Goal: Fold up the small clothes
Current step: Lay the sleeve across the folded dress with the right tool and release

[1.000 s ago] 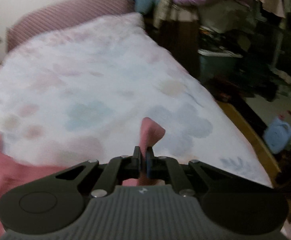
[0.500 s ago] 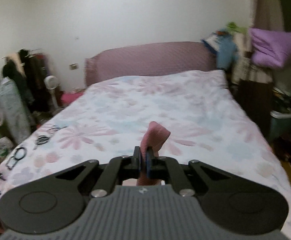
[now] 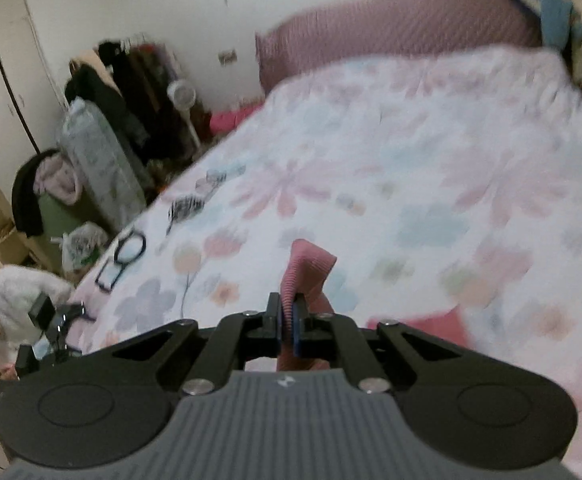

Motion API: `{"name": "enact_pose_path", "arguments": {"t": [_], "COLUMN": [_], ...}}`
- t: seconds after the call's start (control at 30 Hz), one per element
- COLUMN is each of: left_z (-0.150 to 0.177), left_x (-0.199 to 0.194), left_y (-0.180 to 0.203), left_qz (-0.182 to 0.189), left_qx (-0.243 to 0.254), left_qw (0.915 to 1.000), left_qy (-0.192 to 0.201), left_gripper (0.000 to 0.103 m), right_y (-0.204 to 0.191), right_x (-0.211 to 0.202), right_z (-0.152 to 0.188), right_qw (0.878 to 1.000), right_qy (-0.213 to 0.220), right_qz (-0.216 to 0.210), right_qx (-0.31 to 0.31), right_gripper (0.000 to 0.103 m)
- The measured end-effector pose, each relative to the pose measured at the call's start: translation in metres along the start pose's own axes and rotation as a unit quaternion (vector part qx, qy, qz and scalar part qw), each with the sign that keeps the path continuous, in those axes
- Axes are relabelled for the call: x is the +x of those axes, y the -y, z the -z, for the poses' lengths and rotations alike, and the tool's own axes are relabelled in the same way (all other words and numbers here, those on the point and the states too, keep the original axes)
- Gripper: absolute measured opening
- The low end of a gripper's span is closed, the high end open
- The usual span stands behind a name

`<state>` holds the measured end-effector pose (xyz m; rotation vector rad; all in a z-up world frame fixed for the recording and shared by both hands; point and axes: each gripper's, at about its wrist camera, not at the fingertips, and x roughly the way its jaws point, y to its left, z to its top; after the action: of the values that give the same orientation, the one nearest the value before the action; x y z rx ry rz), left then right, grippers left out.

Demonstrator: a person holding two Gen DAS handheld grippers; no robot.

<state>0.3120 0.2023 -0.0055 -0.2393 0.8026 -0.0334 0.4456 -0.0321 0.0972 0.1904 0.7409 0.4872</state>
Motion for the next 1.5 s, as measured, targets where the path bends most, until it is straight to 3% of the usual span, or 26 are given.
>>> {"name": "enact_pose_path", "arguments": {"t": [0.2,0.37,0.5,0.6,0.7,0.83,1.0,1.07,1.2,1.3,1.37,1.5], "left_z": [0.003,0.009,0.017,0.020,0.019,0.018,0.022,0.022,0.022,0.025,0.027,0.032], "left_x": [0.012,0.028,0.043,0.047,0.051,0.060,0.064,0.065,0.064,0.064,0.065,0.067], "left_y": [-0.023,-0.045,-0.057,-0.061,-0.059,-0.037,-0.026,-0.033,-0.048,-0.056,-0.058,-0.057], "left_qz": [0.022,0.028,0.027,0.028,0.044,0.061,0.017,0.010,-0.008,-0.013,-0.015,-0.015], "left_qx": [-0.018,-0.050,-0.071,-0.085,-0.092,-0.064,-0.052,-0.058,-0.065,-0.071,-0.071,-0.071], "left_qw": [0.9996,0.9983,0.9968,0.9957,0.9946,0.9959,0.9985,0.9982,0.9977,0.9972,0.9970,0.9968], "left_qy": [-0.003,-0.011,-0.023,-0.022,-0.021,-0.021,-0.003,-0.007,-0.020,-0.024,-0.026,-0.032], "left_gripper": [0.046,0.046,0.046,0.046,0.046,0.046,0.046,0.046,0.046,0.046,0.046,0.046], "right_y": [-0.004,-0.019,-0.022,-0.023,-0.017,0.008,0.024,0.023,0.023,0.018,0.012,0.005], "right_x": [0.114,0.176,0.195,0.194,0.183,0.173,0.177,0.182,0.202,0.217,0.219,0.202], "right_z": [0.071,0.114,0.135,0.131,0.121,0.121,0.136,0.142,0.151,0.159,0.161,0.151], "right_qw": [0.995,0.986,0.978,0.973,0.978,0.981,0.971,0.969,0.961,0.957,0.958,0.966], "right_qy": [-0.091,-0.149,-0.177,-0.184,-0.168,-0.169,-0.190,-0.194,-0.199,-0.209,-0.204,-0.182], "right_qz": [-0.024,-0.049,-0.076,-0.108,-0.106,-0.077,-0.104,-0.114,-0.131,-0.135,-0.138,-0.140], "right_qx": [0.042,0.062,0.082,0.084,0.062,0.058,0.096,0.105,0.142,0.151,0.145,0.118], "right_gripper": [0.000,0.000,0.008,0.018,0.022,0.022,0.023,0.034,0.037,0.029,0.006,0.000]}}
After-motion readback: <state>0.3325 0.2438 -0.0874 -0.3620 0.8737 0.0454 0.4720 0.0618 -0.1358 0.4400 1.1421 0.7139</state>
